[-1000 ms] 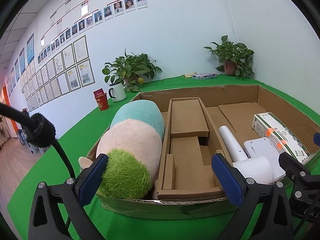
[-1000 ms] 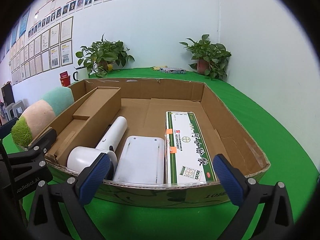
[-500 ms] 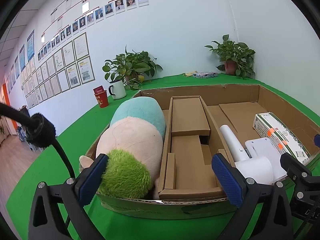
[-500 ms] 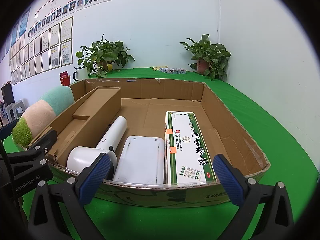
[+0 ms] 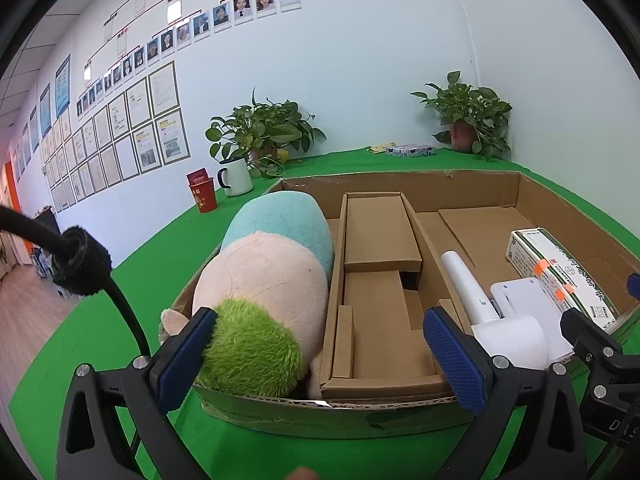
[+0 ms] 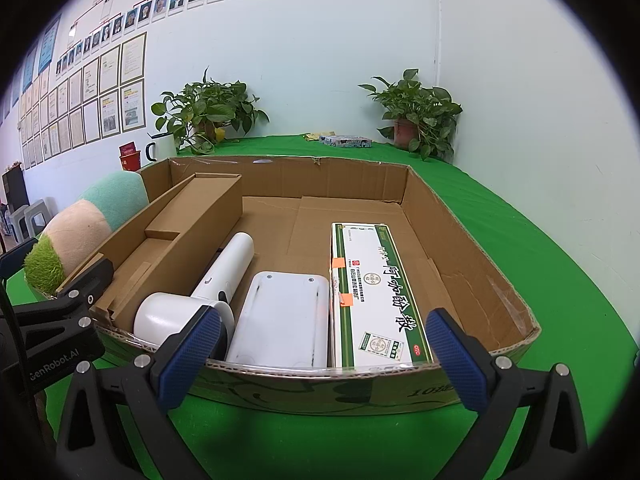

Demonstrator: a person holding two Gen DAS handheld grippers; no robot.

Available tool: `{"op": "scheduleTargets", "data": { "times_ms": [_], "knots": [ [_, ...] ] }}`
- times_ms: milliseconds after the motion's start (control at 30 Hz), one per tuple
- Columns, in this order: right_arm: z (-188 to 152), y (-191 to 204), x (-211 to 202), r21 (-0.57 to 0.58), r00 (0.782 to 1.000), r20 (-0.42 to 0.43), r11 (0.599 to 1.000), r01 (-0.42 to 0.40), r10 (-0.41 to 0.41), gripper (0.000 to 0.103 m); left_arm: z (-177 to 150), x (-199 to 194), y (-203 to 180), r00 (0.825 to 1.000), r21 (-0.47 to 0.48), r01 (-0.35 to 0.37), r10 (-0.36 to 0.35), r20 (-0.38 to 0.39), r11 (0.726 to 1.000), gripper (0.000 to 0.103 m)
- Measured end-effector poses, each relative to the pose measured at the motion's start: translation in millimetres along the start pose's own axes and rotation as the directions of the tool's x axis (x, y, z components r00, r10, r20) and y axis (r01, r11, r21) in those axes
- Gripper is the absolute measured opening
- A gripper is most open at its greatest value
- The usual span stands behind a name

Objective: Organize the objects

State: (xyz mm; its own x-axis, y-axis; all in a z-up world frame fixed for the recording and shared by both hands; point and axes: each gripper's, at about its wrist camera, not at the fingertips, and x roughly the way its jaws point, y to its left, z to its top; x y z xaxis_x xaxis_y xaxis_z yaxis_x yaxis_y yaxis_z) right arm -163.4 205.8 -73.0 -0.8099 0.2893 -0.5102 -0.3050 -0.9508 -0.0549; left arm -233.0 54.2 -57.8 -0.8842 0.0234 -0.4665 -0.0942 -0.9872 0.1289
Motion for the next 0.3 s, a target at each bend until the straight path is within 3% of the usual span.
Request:
{"op": "scheduleTargets", "data": {
  "times_ms": [300],
  "knots": [
    [0.3, -0.1, -0.3, 0.0, 1.0, 0.0, 1.0, 0.0, 0.0, 0.102, -1.7, -0.3, -2.3, 1.0, -0.007, 0.001, -0.001, 0.003, 1.0, 0.103]
  ]
}}
